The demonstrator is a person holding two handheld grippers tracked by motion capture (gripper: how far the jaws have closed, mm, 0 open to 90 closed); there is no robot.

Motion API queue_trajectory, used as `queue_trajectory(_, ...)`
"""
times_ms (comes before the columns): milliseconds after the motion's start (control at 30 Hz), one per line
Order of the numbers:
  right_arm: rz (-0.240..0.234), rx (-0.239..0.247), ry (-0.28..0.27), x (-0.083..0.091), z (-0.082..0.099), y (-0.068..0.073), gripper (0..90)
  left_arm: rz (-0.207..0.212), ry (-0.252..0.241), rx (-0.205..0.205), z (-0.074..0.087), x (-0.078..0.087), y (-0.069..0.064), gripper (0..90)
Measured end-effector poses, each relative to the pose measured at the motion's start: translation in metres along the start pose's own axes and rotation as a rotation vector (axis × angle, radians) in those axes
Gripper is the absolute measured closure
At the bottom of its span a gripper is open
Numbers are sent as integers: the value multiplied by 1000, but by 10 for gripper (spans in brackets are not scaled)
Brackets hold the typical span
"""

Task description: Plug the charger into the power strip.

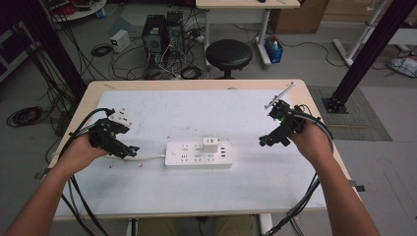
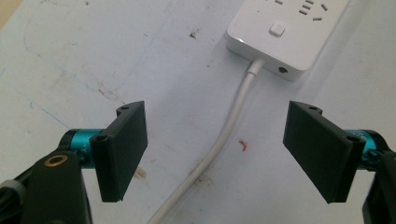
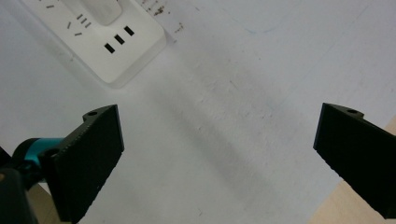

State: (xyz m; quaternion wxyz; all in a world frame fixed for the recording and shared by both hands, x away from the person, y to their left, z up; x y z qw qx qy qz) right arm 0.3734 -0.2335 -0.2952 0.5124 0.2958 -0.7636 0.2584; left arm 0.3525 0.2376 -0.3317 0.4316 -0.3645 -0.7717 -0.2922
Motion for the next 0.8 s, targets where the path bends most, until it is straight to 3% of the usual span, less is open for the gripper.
queue_trajectory(200, -5, -22, -2, -5, 10, 1, 10, -3, -3, 6, -1, 0, -3, 219)
queue_trajectory(467, -10, -10, -14, -7, 16, 1, 9, -9, -1, 16, 0, 0, -3, 220)
queue_trajectory(800, -16, -29, -17, -15, 23, 0, 10, 0, -1, 32, 8, -5, -2, 220)
Point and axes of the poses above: each handheld gripper's, and its own axes: x roughly backward along the jaws, z roughly out of its underside, y roughly to its left, the point moved 1 cm from there along -x, roughly forward along the jaws, and after that the axes turned 4 degrees about y, right-handed, at the moved point
